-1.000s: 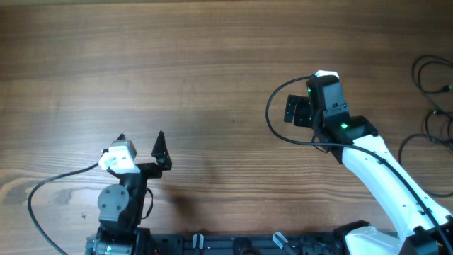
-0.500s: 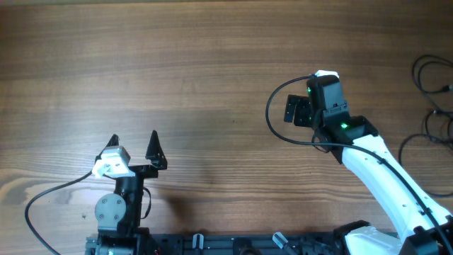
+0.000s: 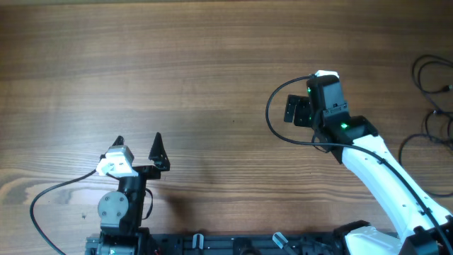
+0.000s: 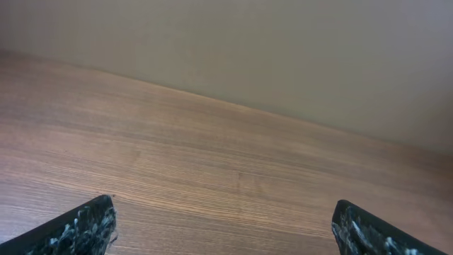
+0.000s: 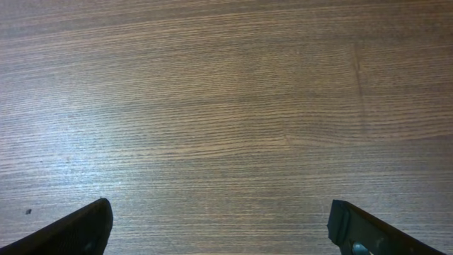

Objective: Untangle cables

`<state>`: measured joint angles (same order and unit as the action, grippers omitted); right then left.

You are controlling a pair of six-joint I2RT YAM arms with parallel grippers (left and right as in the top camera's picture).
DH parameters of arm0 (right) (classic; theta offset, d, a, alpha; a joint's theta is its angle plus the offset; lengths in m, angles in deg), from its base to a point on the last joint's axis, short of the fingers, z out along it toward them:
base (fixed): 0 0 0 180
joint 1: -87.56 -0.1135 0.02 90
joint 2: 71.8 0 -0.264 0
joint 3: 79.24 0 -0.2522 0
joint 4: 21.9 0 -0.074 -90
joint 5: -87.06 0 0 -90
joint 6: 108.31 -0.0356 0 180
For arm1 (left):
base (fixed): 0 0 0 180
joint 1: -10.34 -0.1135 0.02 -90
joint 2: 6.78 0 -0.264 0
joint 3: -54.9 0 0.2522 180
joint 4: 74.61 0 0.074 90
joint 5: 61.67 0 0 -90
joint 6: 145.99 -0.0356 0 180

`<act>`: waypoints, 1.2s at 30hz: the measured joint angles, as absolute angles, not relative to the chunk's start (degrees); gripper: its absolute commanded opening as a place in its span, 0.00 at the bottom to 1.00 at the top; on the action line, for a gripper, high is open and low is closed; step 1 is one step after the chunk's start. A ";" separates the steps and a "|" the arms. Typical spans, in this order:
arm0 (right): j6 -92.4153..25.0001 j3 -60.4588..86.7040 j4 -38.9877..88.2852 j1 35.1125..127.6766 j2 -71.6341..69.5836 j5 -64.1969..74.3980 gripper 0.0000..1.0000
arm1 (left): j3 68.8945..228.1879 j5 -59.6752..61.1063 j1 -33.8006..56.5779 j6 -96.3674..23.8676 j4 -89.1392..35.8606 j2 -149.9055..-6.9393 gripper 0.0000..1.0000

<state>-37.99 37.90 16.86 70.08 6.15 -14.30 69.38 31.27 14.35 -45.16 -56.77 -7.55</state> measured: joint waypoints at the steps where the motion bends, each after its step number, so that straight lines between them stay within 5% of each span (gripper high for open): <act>1: -37.99 37.90 16.86 70.08 6.15 -14.30 1.00 | 69.38 31.27 14.35 -46.10 -56.77 -7.55 1.00; 31: -37.31 37.90 16.83 70.08 6.15 -14.30 1.00 | 69.38 31.29 14.35 -55.95 -56.79 -7.55 1.00; 36: -35.72 41.37 6.93 70.15 2.99 -17.86 1.00 | 69.38 31.27 14.35 -55.95 -56.79 -7.55 1.00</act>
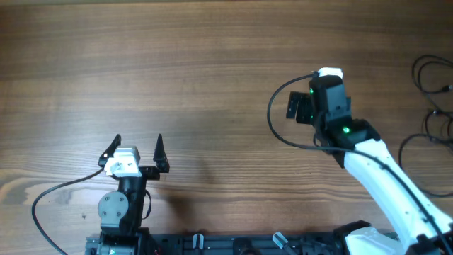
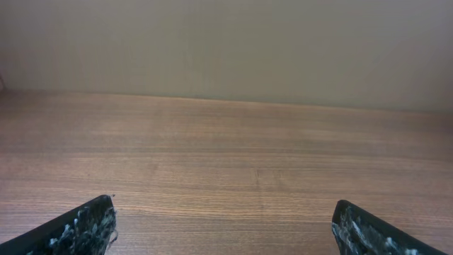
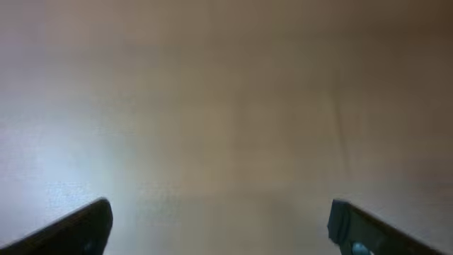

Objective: Untangle cables

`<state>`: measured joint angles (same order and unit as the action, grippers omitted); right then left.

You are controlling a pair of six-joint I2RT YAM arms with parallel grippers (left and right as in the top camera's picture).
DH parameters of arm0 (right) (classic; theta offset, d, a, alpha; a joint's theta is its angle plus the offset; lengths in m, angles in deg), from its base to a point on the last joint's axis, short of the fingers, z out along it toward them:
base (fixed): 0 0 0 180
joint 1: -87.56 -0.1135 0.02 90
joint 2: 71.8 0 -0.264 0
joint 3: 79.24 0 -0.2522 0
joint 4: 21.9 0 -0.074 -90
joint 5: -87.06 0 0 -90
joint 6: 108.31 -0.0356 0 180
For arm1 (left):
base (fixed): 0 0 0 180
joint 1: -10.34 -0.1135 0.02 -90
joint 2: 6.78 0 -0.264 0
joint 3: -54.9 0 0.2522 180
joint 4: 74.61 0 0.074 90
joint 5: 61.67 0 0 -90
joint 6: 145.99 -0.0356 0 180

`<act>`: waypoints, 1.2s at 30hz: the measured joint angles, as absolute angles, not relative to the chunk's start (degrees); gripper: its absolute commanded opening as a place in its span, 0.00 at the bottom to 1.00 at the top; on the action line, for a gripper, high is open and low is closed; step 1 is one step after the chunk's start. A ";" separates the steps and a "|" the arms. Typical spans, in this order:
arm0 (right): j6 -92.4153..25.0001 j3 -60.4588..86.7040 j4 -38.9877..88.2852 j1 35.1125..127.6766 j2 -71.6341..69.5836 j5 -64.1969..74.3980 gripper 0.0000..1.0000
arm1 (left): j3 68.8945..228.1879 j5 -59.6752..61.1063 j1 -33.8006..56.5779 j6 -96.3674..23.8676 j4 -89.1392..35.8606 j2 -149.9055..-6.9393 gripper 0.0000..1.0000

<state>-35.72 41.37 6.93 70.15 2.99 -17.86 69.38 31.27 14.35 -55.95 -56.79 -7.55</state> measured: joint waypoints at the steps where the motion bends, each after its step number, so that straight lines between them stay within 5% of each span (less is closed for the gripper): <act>1: -34.98 44.00 1.86 70.21 1.11 -18.23 1.00 | 69.35 31.29 14.35 -55.95 -56.79 -7.55 1.00; 7: -31.43 64.34 -16.06 72.68 -17.82 -15.96 1.00 | 69.35 31.27 14.35 -55.95 -56.79 -7.55 1.00; 20: -30.78 85.85 -16.65 77.71 -56.92 -7.35 1.00 | 69.35 31.27 14.35 -55.95 -56.79 -7.51 1.00; 36: -29.49 86.55 -8.56 82.89 -70.58 -5.51 1.00 | 69.35 31.27 14.35 -55.95 -56.81 -7.51 1.00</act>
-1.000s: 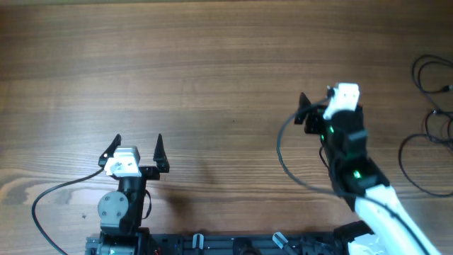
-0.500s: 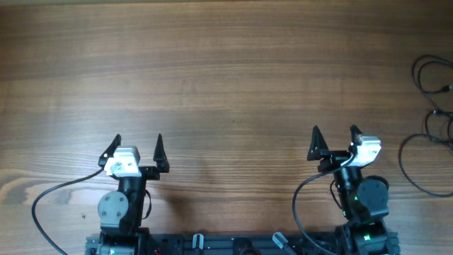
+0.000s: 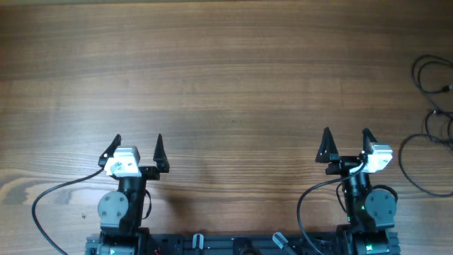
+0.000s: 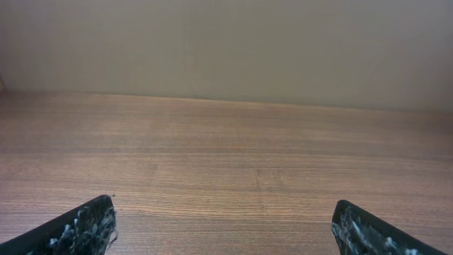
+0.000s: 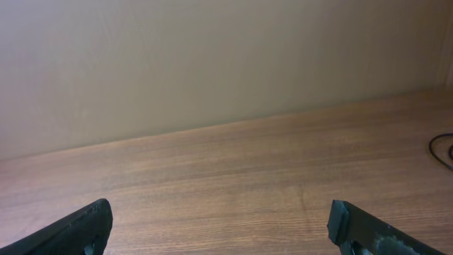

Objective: Untangle cables

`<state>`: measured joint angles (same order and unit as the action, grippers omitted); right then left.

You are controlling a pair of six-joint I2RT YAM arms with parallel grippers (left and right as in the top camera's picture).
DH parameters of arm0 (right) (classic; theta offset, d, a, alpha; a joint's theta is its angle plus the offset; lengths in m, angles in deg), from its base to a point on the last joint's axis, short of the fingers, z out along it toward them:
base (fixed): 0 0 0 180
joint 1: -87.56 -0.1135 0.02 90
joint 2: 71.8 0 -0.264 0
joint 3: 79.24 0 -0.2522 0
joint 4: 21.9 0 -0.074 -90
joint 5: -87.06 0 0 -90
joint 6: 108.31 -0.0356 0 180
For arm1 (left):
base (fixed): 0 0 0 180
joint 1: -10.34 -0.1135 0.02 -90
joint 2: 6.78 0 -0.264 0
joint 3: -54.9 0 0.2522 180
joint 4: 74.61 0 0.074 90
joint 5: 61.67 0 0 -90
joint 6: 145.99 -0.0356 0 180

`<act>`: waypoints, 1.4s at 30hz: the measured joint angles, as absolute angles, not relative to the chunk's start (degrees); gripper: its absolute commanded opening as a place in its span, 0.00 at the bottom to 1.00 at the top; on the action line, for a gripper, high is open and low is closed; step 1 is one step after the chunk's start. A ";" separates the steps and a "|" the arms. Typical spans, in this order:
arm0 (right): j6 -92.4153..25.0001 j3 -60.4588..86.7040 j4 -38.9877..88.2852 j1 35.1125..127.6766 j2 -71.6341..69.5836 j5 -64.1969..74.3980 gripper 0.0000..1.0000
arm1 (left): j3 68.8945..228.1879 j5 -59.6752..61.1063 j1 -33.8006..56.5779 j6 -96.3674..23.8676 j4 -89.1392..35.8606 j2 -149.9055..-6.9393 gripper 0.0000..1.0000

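Note:
Thin black cables (image 3: 433,106) lie in loops at the table's far right edge, partly cut off by the overhead view; a bit of one shows in the right wrist view as a cable (image 5: 442,150). My left gripper (image 3: 136,147) stands open near the front left, nothing between its fingers. My right gripper (image 3: 345,143) stands open near the front right, well left of the cables, holding nothing. Both wrist views show bare wood between the fingertips (image 4: 92,223) and fingertips (image 5: 85,225).
The wooden table (image 3: 226,78) stretches wide behind both grippers. Each arm's own black lead curves on the table by its base, one lead (image 3: 49,195) at the left, one lead (image 3: 311,195) at the right. A plain wall (image 5: 212,64) rises beyond the far edge.
The right arm was stretched out over the table's middle right with its gripper pointing down; now it is folded back at its base, gripper open and facing the far wall. The left arm has not moved.
First the right gripper hung open over bare wood at middle right while the left gripper sat turned at its base. Then the left gripper faced straight ahead and the right stayed out. Now both arms sit folded at their bases, grippers open and empty.

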<state>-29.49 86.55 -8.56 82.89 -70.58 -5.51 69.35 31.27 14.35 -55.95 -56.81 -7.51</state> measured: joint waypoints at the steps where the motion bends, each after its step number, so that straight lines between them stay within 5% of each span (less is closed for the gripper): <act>1: -29.31 86.55 -8.56 82.89 -70.61 -5.45 1.00 | 69.35 31.27 14.35 -55.95 -56.79 -7.51 1.00; 15: -18.15 86.55 -8.13 87.37 -70.61 1.53 1.00 | 69.35 31.27 14.35 -55.95 -56.81 -7.51 1.00; 42: -17.95 86.55 -8.13 87.39 -70.61 1.53 1.00 | 69.35 31.27 14.35 -55.95 -56.79 -7.51 1.00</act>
